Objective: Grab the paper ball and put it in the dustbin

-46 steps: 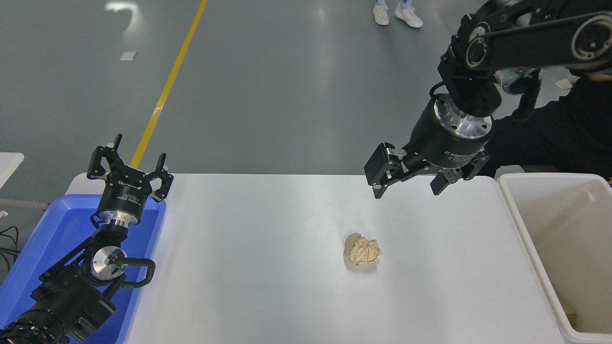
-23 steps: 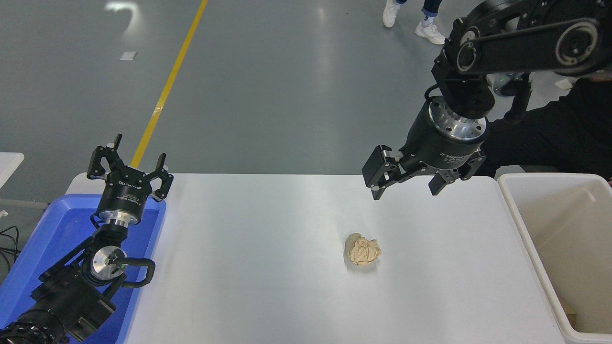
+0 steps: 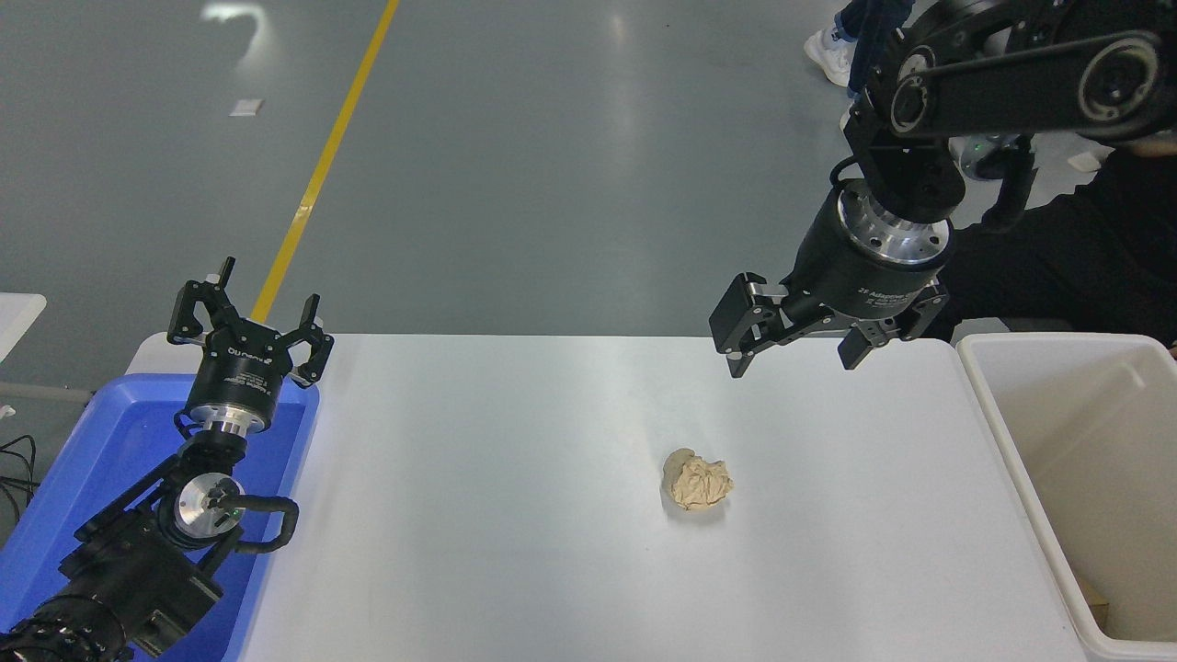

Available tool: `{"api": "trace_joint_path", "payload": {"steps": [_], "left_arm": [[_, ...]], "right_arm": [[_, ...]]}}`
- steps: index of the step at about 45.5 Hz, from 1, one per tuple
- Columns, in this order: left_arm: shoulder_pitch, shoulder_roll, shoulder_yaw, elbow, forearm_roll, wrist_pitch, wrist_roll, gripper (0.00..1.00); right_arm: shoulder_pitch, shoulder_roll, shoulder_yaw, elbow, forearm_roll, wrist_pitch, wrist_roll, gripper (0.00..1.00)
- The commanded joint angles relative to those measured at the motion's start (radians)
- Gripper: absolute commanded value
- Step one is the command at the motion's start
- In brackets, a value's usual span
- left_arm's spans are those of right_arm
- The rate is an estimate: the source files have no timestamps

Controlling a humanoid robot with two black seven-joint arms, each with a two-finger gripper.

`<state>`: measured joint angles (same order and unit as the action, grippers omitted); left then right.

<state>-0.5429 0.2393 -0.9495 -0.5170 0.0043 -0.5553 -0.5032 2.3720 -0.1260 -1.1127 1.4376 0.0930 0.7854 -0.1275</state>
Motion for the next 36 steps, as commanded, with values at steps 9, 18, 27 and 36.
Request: {"api": "trace_joint_path", "payload": {"steps": [9,18,27,36], "left_arm": [[0.0,0.0,0.0,0.0,0.0,0.0,0.0,0.98],[0.0,0.0,0.0,0.0,0.0,0.0,0.0,0.98],[0.0,0.0,0.0,0.0,0.0,0.0,0.0,0.98],[0.0,0.0,0.0,0.0,0.0,0.0,0.0,0.98]], "right_arm": [[0.004,-0.009,0.002,0.001,0.001,0.0,0.0,1.0],[-0.08,0.012,-0.004,-0.031,-0.018,-0.047,0.0,1.0],[-0.224,0.083,0.004,-0.117,-0.018,-0.235,0.0,1.0],[-0.417,0.126,0.047,-0.259,-0.018,-0.425,0.005,1.0]]}}
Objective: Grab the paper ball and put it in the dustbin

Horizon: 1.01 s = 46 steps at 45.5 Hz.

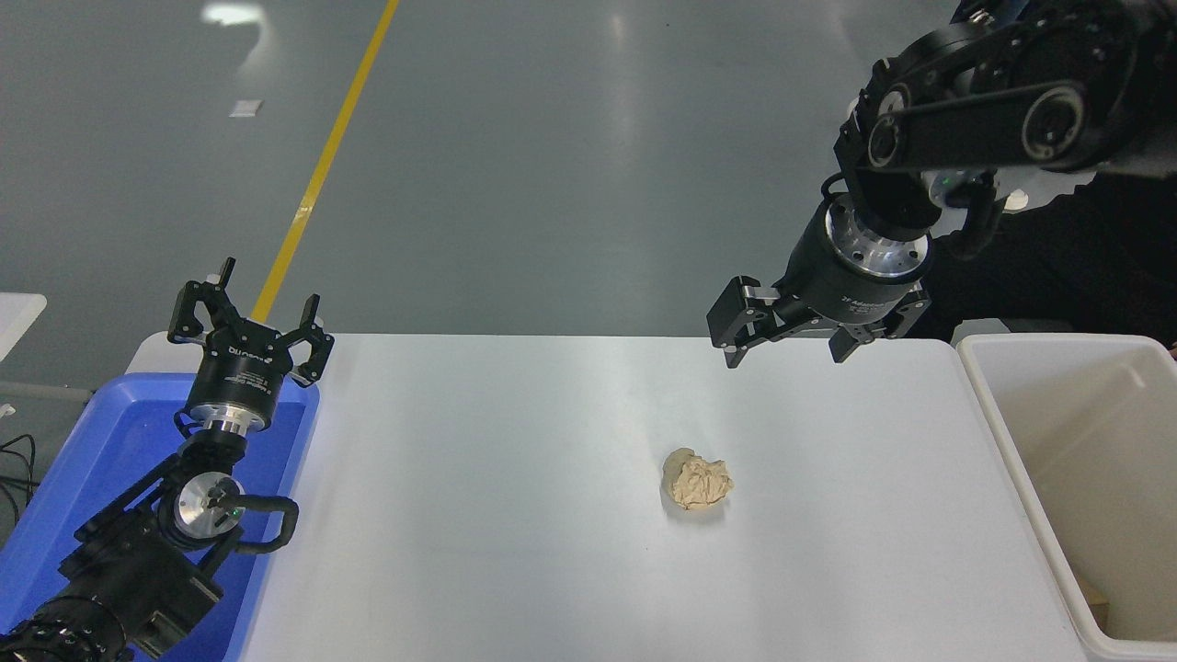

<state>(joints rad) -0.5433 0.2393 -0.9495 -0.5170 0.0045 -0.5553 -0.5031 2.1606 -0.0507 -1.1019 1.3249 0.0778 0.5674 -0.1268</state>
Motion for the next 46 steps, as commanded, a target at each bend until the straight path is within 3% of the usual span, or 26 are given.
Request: {"api": "trace_joint_path", "payload": {"steps": [1,9,46], "left_arm": [[0.0,0.0,0.0,0.0,0.0,0.0,0.0,0.98],[0.0,0.0,0.0,0.0,0.0,0.0,0.0,0.98],[0.0,0.0,0.0,0.0,0.0,0.0,0.0,0.98]], "right_arm": [[-0.235,0.051,0.039,-0.17,-0.003,-0.228,0.006,1.0],[-0.442,0.051,0.066,-0.308,-0.004,-0.316,0.009,1.0],[-0.817,0.051,0.182,-0.539,-0.004,-0.359,0.01,1.0]]}}
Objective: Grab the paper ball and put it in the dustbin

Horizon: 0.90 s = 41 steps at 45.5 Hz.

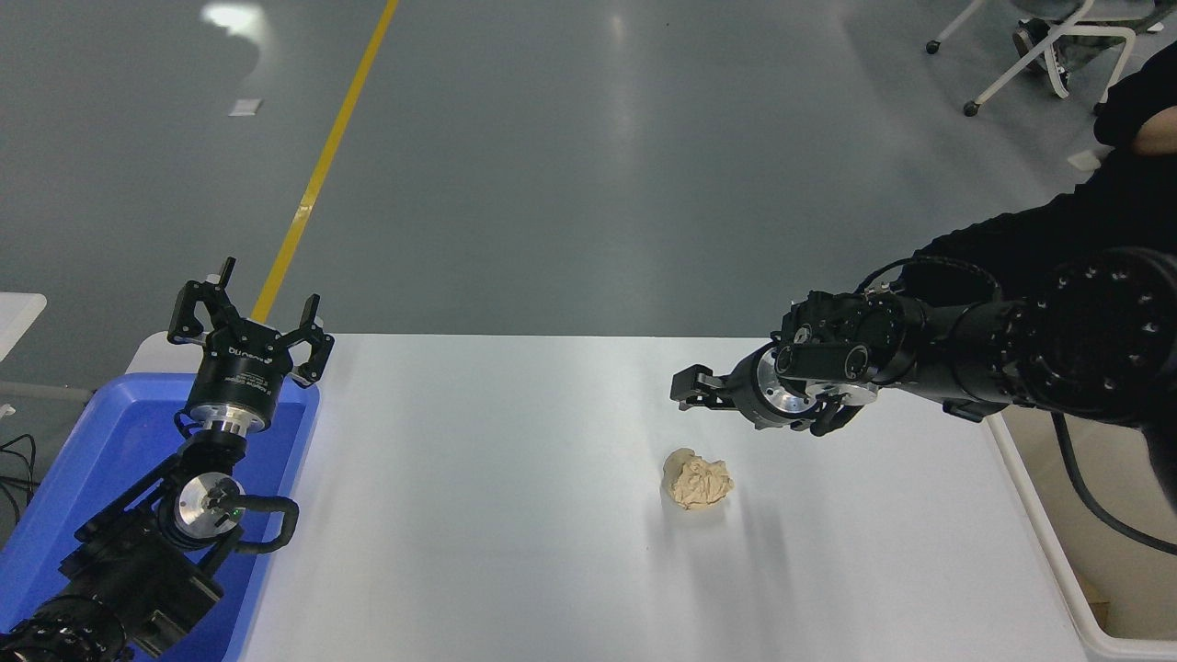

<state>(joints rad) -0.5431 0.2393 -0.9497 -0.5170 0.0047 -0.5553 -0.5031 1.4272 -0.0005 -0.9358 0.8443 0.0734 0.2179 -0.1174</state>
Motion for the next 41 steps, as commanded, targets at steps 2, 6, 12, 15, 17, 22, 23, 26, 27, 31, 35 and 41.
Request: {"api": "trace_joint_path", "payload": {"steps": [2,6,12,15,17,22,23,26,27,31,35,41], "left_arm": [[0.0,0.0,0.0,0.0,0.0,0.0,0.0,0.98],[0.0,0.0,0.0,0.0,0.0,0.0,0.0,0.98],[0.0,0.0,0.0,0.0,0.0,0.0,0.0,0.98],[0.0,0.0,0.0,0.0,0.0,0.0,0.0,0.98],[0.0,0.0,0.0,0.0,0.0,0.0,0.0,0.98],[0.0,0.0,0.0,0.0,0.0,0.0,0.0,0.98],[0.0,0.0,0.0,0.0,0.0,0.0,0.0,0.98],[0.0,0.0,0.0,0.0,0.0,0.0,0.0,0.98],[0.0,0.0,0.0,0.0,0.0,0.0,0.0,0.98],[0.0,0.0,0.0,0.0,0.0,0.0,0.0,0.98],[0.0,0.0,0.0,0.0,0.0,0.0,0.0,0.98],[0.0,0.0,0.0,0.0,0.0,0.0,0.0,0.98]], "right_arm": [[-0.093,0.0,0.023,-0.062,-0.001,-0.009,0.001,1.0],[-0.108,0.0,0.043,-0.063,-0.001,-0.009,0.001,1.0],[-0.122,0.0,0.075,-0.063,0.0,-0.009,0.001,1.0],[-0.123,0.0,0.095,-0.063,-0.001,-0.009,0.001,1.0],[-0.128,0.0,0.11,-0.063,0.0,-0.009,0.001,1.0],[-0.143,0.0,0.149,-0.062,0.0,-0.008,0.001,1.0],[-0.149,0.0,0.156,-0.063,0.0,-0.008,0.001,1.0],[-0.166,0.0,0.173,-0.063,0.0,-0.008,0.001,1.0],[-0.171,0.0,0.178,-0.063,-0.001,-0.008,0.001,1.0],[-0.189,0.0,0.183,-0.065,-0.001,-0.008,0.001,1.0],[-0.201,0.0,0.183,-0.067,-0.001,-0.008,0.001,1.0],[-0.229,0.0,0.183,-0.103,-0.001,-0.008,0.002,1.0]]}}
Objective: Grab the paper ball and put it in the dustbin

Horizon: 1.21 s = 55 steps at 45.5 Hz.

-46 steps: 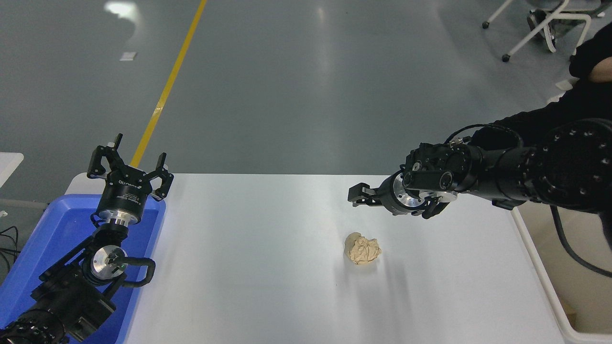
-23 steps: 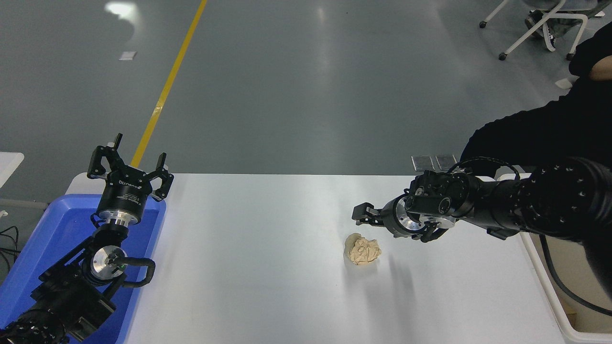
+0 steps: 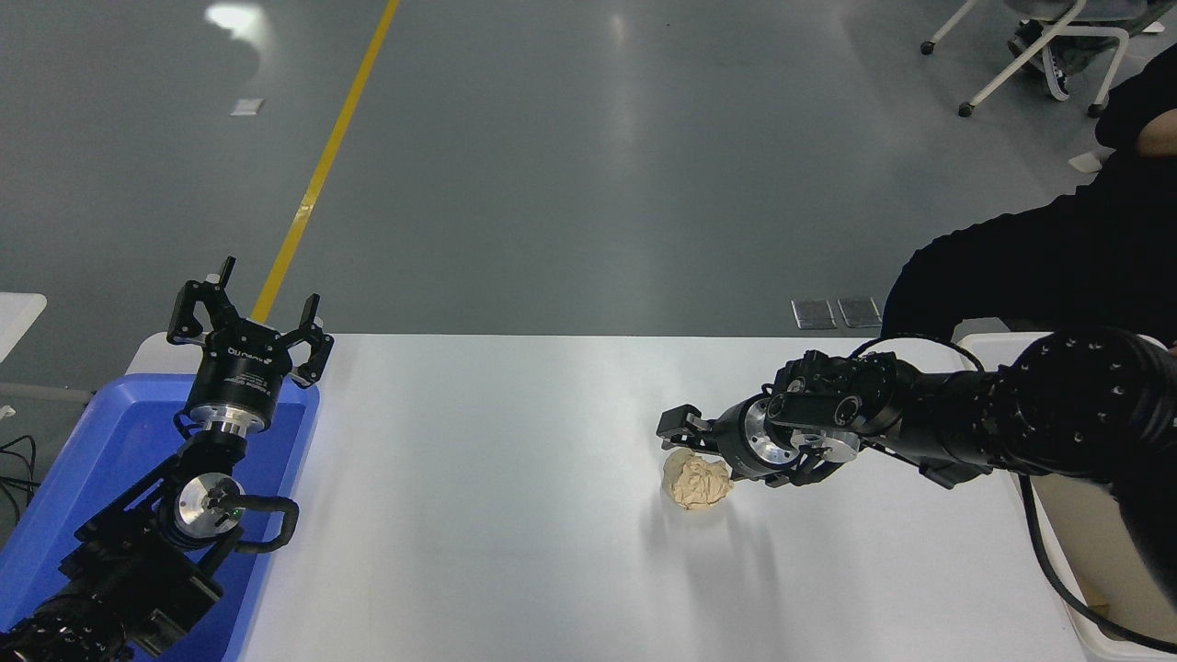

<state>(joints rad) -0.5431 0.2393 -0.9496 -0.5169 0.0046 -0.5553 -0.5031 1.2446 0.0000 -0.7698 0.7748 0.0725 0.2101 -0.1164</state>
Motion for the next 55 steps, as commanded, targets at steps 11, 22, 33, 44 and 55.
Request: {"api": "trace_joint_path", "payload": {"steps": [11,22,33,44,55], "left_arm": [[0.0,0.0,0.0,0.0,0.0,0.0,0.0,0.98],[0.0,0.0,0.0,0.0,0.0,0.0,0.0,0.98],[0.0,0.0,0.0,0.0,0.0,0.0,0.0,0.98],[0.0,0.0,0.0,0.0,0.0,0.0,0.0,0.98],[0.0,0.0,0.0,0.0,0.0,0.0,0.002,0.98]], "right_arm": [[-0.085,0.0,0.017,-0.074,0.0,-0.018,0.006,0.99],[-0.105,0.0,0.001,-0.071,-0.118,-0.058,0.008,0.26],[-0.08,0.0,0.0,-0.058,-0.206,-0.055,0.008,0.0],[0.061,0.0,-0.006,0.015,-0.206,-0.041,0.008,0.0],[0.286,-0.072,-0.057,0.201,-0.206,0.031,0.008,0.0]]}}
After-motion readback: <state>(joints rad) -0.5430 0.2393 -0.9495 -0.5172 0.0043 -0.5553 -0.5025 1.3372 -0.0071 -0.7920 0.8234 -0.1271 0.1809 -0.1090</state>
